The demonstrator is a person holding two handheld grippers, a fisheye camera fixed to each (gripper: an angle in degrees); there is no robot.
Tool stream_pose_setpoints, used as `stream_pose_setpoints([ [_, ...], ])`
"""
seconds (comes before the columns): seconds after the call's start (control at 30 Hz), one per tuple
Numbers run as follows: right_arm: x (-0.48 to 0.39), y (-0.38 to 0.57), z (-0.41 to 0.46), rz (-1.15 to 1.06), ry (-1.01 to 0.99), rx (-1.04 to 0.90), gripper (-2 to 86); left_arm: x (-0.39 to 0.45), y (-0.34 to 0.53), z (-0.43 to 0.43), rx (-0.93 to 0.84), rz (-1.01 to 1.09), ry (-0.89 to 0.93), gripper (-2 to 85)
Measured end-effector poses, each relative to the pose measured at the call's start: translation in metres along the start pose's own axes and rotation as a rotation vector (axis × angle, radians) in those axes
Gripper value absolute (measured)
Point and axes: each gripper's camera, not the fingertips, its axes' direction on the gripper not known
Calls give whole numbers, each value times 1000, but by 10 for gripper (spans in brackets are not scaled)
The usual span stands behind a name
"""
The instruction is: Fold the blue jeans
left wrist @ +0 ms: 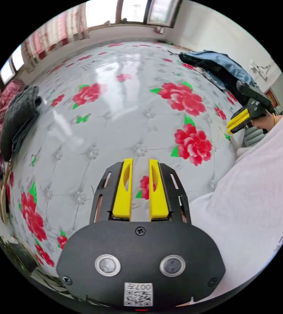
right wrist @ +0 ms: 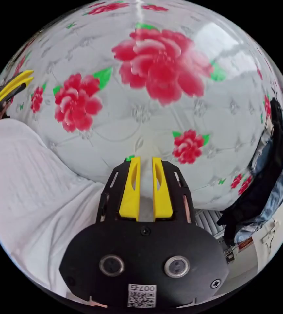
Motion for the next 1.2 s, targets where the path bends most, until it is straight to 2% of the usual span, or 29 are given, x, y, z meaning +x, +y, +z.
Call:
stream_pose_setpoints([
  [0.1,1,36,5,32,-44,197,63,38,-27,6,-49,56,39,75],
  [0.17,7,52,5,29,-81,253,64,58,-42,13,-92,30,41,71],
  [0.3,40,90,8,28,-273,394,67,103,-66,39,-220,-23,74,77],
  [0.33,58,105,7,104,-317,454,69,110,-67,46,-251,-18,85,78],
  [0.4,95,137,4,259,-336,557,73,135,-71,47,-242,24,-49,69],
  [0.47,139,185,0,425,-306,707,78,146,-74,46,-246,12,-86,55],
  [0.53,202,259,-6,645,-121,832,85,154,-77,47,-254,-12,-116,47],
  [0.6,247,314,-10,791,78,852,92,164,-82,50,-274,-9,-155,34],
  [0.73,331,411,-23,936,486,724,111,174,-91,54,-318,-49,-200,16],
  [0.8,359,434,-18,948,565,640,118,181,-94,56,-336,-64,-234,2],
  [0.87,384,446,-5,947,577,538,123,184,-95,57,-344,-90,-248,-4],
  [1.03,434,455,44,951,430,308,104,188,-94,59,-356,-189,-278,-9],
  [1.2,448,466,53,936,386,227,31,181,-79,54,-306,-352,-269,-10],
])
